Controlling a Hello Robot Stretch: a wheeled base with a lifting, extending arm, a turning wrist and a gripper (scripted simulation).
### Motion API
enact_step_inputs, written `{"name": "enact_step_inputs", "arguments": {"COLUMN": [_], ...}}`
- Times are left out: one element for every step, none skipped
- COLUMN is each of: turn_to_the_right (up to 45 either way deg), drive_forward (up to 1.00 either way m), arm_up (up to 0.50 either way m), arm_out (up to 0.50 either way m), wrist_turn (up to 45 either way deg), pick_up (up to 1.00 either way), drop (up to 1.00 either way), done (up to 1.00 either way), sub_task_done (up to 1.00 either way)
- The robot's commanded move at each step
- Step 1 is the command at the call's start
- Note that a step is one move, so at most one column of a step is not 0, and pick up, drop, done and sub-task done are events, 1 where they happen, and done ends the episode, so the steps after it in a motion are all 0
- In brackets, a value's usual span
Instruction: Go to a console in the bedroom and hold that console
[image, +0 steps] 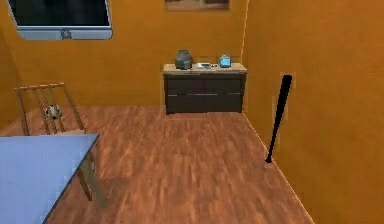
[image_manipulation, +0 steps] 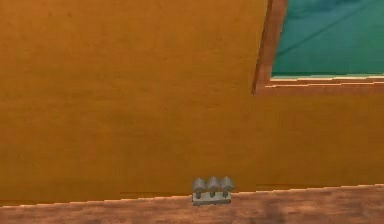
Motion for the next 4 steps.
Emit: {"name": "enact_step_inputs", "arguments": {"turn_to_the_right": [-45.0,-45.0,-45.0,-21.0], "drive_forward": [0.0,0.0,0.0,0.0], "arm_up": [0.0,0.0,0.0,0.0], "arm_out": [0.0,0.0,0.0,0.0], "wrist_turn": [0.0,0.0,0.0,0.0], "pick_up": [0.0,0.0,0.0,0.0], "drop": [0.0,0.0,0.0,0.0], "done": [0.0,0.0,0.0,0.0], "sub_task_done": [0.0,0.0,0.0,0.0]}}
